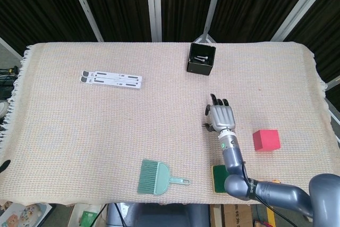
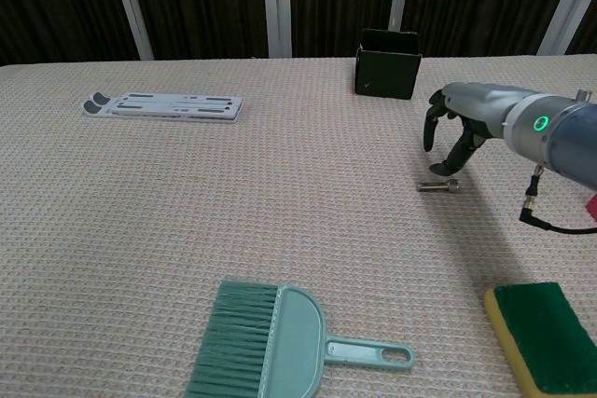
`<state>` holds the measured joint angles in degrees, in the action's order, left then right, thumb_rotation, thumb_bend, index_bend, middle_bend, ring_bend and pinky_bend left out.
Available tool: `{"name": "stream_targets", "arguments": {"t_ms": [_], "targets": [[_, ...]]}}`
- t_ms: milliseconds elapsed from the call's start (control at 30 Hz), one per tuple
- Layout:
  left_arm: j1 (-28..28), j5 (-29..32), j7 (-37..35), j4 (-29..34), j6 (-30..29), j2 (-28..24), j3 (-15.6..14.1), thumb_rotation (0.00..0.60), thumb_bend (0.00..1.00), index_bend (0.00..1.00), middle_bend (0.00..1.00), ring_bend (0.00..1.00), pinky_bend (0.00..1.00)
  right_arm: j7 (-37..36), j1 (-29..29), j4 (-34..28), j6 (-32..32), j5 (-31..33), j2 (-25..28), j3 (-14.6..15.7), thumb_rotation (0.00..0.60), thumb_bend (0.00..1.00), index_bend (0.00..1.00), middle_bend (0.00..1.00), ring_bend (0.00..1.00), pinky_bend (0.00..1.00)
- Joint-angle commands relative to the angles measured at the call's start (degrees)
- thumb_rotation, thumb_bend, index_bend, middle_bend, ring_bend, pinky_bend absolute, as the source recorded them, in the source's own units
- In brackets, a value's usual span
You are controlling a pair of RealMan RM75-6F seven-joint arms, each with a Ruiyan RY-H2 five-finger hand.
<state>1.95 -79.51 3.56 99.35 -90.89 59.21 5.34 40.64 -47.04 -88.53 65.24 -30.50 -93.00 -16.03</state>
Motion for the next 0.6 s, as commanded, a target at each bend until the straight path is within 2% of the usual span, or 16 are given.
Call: {"name": "stream_targets", "arguments": {"t_ms": [33,600], "targets": [[-0.03,0.01,0.35,0.1,-0.03,0.13,-0.04,0.6,0.24,0.12,0.0,0.0,0.0,-0.14,0.13,0.21,-0.35,0.13,-0.07,0.38,0.6,0.31,0.48,0.07,0.15,0.11],[-0.22,0.42,0.78,0.13,0.11,0.28,0.09,0.6,0.24,0.12,0.0,0.0,0.0,0.27,-0.7,3.86,-2.03,0.91,-2.54,1.54,0.6,0.31,0.49,0.07,0.15,0.11]]}}
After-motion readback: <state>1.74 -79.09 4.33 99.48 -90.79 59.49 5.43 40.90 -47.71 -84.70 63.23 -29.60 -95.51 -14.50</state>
